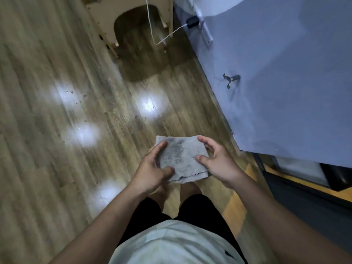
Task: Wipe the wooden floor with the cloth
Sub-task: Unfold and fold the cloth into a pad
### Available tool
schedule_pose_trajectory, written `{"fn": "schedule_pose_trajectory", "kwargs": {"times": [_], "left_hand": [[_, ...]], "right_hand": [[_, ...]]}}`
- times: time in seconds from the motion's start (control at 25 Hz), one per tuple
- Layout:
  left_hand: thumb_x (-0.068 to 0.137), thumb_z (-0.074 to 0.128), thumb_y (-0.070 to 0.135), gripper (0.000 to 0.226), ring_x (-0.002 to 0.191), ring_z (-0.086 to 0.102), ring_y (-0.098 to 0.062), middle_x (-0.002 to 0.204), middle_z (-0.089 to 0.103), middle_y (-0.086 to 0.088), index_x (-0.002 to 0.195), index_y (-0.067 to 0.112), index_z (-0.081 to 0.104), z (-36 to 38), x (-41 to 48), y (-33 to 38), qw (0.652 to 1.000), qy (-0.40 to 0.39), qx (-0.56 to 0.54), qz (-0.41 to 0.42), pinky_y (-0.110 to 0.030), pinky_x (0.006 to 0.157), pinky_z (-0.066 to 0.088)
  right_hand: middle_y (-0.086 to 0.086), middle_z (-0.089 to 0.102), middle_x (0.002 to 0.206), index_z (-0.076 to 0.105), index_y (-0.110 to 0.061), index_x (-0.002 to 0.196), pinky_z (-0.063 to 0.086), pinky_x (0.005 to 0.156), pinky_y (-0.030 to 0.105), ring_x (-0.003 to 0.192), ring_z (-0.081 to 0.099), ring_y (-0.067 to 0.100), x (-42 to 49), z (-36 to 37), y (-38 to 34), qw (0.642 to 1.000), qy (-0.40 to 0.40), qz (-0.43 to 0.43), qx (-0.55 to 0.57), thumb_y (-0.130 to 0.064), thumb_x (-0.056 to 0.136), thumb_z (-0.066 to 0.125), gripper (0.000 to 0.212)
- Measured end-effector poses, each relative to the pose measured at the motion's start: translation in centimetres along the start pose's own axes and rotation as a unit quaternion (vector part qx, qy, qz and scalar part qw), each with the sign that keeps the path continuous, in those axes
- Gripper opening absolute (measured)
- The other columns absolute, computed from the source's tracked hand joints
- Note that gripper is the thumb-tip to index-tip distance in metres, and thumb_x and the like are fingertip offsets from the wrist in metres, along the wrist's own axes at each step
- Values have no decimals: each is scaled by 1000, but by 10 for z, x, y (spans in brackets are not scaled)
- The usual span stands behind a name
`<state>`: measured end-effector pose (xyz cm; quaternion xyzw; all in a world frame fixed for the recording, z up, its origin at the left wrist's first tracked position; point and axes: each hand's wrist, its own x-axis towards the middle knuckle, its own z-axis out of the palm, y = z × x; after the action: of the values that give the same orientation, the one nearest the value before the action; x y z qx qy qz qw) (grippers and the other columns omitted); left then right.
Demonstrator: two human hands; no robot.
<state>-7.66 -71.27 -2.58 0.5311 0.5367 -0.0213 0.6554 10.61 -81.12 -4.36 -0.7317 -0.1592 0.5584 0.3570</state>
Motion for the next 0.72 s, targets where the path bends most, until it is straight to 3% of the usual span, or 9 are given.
{"fn": "schedule_pose_trajectory", "kwargs": {"times": [0.12, 0.24, 0.4, 0.52, 0.6, 0.72], "left_hand": [[62, 69, 15, 88, 101, 62, -25, 137, 55, -2, 147, 25, 46, 3, 9, 11, 999, 49, -3, 9, -40, 81, 53], [65, 71, 20, 86, 122, 60, -25, 140, 53, 4, 146, 30, 46, 1, 15, 13, 998, 62, -15, 8, -55, 97, 53], [79, 73, 8, 77, 133, 50, -12, 145, 50, 5, 149, 23, 44, -22, 32, 9, 998, 61, 1, 9, -40, 115, 40], [71, 70, 25, 86, 141, 39, -9, 153, 40, 7, 151, 21, 39, -38, 53, 0, 998, 49, 31, 24, -27, 119, 30], [69, 67, 33, 92, 145, 31, -8, 153, 33, 12, 154, 22, 34, -58, 82, -11, 998, 22, 50, 28, -19, 116, 24], [70, 59, 47, 94, 148, 24, -7, 160, 23, 18, 156, 43, 20, -95, 137, -40, 991, -29, 125, 41, -24, 117, 24]], "right_hand": [[-10, 60, 131, 57, -30, 133, 44, 104, 22, 120, 54, 1, 8, -6, -12, 997, 6, -41, -65, 1, 90, 63, 53], [-14, 60, 130, 61, -28, 128, 39, 105, 16, 122, 52, -1, 18, -4, -23, 994, 6, -61, -93, 2, 92, 58, 47], [-8, 60, 130, 61, -21, 130, 38, 104, 13, 120, 53, 2, 45, 11, -35, 986, 5, -71, -149, 1, 93, 56, 43], [-10, 55, 130, 57, -19, 136, 34, 94, 0, 117, 51, 0, 70, 30, -44, 978, 13, -74, -194, 0, 93, 53, 47], [-12, 52, 130, 54, -20, 140, 32, 95, 1, 118, 47, -1, 93, 47, -47, 975, 27, -59, -214, 1, 92, 50, 53], [-15, 50, 136, 52, -25, 141, 31, 98, 3, 122, 45, -3, 130, 78, -46, 975, 31, -16, -220, 0, 91, 51, 55]]}}
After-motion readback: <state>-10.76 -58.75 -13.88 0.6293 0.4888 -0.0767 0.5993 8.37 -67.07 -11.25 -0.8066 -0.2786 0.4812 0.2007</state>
